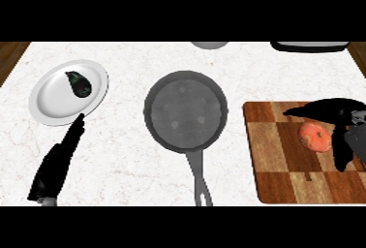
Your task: Pick the squash from the cutting board and place it in the pan
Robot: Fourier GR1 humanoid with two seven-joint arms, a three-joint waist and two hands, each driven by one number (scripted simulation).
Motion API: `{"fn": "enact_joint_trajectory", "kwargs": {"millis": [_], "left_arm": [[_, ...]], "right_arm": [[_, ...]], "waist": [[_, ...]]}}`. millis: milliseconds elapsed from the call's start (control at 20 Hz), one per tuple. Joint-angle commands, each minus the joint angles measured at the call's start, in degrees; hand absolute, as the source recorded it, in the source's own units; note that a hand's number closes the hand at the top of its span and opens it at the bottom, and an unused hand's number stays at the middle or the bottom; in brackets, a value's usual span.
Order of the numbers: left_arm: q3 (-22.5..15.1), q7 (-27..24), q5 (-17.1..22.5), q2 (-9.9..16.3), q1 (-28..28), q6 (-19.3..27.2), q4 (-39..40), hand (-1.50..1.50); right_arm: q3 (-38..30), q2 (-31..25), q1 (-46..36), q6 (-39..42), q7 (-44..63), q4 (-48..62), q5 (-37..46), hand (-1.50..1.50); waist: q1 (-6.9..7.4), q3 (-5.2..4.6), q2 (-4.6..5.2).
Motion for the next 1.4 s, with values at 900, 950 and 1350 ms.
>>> {"fn": "enact_joint_trajectory", "kwargs": {"millis": [900, 950, 1350], "left_arm": [[3.16, -0.3, -2.42, -1.48, -0.97, -3.61, 1.5, 0.0], [3.7, -1.14, -2.03, -1.78, -2.66, -3.53, 2.76, 0.0], [5.56, 0.44, -1.04, -0.44, -0.26, -5.13, -1.52, 0.0]], "right_arm": [[-5.24, 6.26, 2.44, 0.18, -6.78, 6.83, 4.92, 1.5], [-5.53, 5.77, -0.67, -3.45, -11.3, 14.02, 5.61, 1.5], [-13.7, 10.69, 1.56, -13.49, 2.91, 9.32, 5.67, 1.5]], "waist": [[-0.17, -0.01, -0.06], [0.46, 0.03, 0.23], [-0.09, 0.0, -0.19]]}}
